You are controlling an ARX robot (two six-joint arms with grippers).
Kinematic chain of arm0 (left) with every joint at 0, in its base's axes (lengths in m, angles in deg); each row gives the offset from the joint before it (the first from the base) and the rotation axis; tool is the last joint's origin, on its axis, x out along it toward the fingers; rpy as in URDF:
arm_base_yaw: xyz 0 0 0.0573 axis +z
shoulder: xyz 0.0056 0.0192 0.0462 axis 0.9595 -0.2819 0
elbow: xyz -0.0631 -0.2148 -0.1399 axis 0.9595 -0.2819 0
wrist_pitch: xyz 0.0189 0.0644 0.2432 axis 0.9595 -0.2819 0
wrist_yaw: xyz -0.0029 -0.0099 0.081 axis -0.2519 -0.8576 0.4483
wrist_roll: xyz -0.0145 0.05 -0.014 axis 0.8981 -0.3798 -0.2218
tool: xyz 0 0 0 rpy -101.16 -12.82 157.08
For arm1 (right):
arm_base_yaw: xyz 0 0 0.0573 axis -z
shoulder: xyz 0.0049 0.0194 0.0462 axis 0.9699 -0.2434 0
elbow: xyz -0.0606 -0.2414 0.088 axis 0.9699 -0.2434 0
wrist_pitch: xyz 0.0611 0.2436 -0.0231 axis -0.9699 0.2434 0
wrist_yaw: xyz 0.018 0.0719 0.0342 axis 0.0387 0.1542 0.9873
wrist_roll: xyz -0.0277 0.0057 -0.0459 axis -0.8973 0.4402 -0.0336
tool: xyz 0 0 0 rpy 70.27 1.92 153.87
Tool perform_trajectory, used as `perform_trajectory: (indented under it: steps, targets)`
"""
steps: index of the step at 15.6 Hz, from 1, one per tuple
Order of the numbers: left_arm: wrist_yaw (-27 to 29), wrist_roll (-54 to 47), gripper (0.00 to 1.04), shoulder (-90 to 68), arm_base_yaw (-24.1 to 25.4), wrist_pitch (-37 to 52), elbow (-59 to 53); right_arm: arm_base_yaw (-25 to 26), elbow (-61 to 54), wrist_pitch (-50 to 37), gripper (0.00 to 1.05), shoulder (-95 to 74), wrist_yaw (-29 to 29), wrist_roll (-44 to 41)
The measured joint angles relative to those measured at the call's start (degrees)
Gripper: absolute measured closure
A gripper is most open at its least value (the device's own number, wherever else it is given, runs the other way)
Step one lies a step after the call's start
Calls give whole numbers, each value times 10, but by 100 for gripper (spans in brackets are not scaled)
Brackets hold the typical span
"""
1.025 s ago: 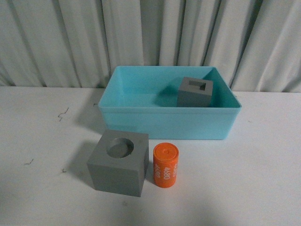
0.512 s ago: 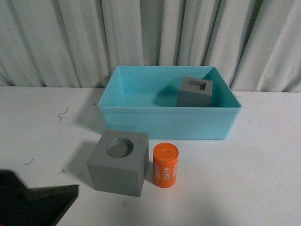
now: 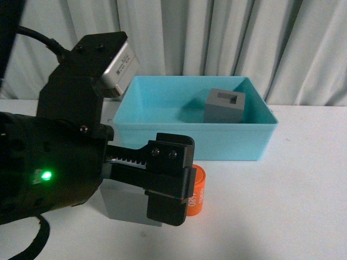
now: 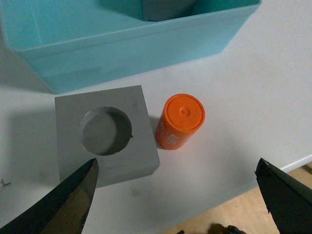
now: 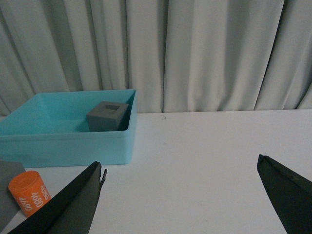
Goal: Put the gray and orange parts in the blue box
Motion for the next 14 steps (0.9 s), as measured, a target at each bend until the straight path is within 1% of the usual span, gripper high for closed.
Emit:
perform_trajectory:
  steps: [7,14]
  targets:
    - [11,-35,7,-129,11,55,46,0,0,0,6,0,0,0]
    - [9,-89,7,-182,48,68,88,0,0,0,6,0,0,0]
